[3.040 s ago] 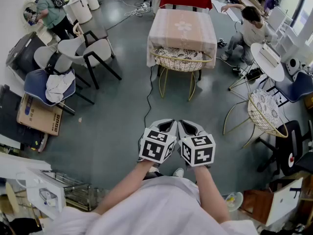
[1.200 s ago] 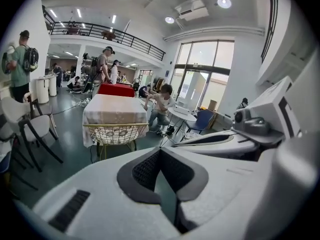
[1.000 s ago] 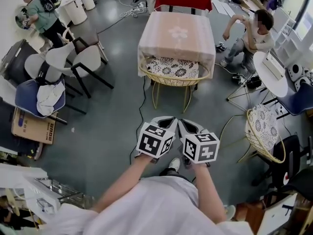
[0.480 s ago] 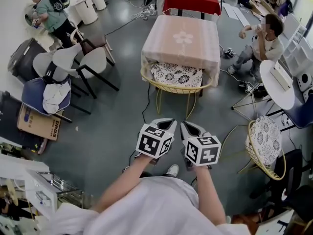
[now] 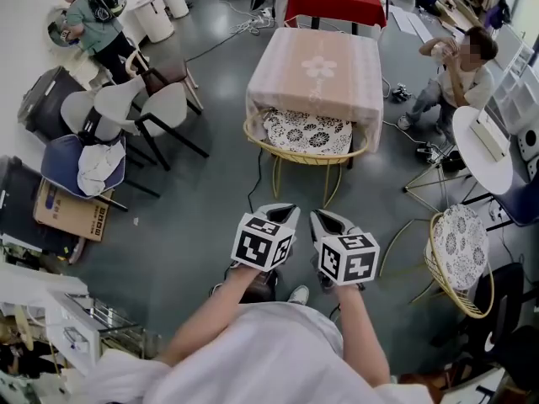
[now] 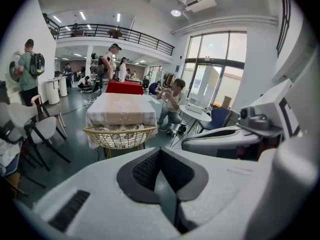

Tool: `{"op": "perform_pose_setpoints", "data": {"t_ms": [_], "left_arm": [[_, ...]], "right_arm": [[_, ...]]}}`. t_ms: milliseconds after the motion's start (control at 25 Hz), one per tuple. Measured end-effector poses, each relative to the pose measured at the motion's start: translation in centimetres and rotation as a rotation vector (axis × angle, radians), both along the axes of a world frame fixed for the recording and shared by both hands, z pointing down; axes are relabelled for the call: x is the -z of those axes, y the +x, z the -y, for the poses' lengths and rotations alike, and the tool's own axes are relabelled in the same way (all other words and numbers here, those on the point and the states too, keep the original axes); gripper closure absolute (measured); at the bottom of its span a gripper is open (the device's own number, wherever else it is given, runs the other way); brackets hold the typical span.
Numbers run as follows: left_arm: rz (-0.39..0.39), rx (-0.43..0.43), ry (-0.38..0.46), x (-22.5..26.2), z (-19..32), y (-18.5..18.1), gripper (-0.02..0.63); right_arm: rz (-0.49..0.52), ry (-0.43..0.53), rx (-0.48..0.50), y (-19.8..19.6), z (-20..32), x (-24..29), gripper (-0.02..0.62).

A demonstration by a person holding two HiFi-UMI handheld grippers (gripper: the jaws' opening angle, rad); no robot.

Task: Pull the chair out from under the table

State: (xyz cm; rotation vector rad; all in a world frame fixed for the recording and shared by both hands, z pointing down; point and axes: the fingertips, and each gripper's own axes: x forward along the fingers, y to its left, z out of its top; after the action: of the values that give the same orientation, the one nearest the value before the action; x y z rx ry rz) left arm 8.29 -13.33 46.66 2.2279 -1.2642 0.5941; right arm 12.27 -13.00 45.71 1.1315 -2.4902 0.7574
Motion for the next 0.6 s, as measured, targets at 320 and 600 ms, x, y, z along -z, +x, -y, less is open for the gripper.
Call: {"op": "perform_pose_setpoints", "data": {"t_ms": [320,600], "left_arm": [[-0.004,-0.002,-0.012,-0.9,3.6,-0.9,0.603],[0.027,-0.028,-0.021,-2.4,8.5,-3.1,0.601]], "right_arm": [[-0.040,-0.023,0.008,-0.2,3.1,-1.2,0.594],[-0.108,-0.029,0.030,-1.3,7.1,-2.9,0.594]]}}
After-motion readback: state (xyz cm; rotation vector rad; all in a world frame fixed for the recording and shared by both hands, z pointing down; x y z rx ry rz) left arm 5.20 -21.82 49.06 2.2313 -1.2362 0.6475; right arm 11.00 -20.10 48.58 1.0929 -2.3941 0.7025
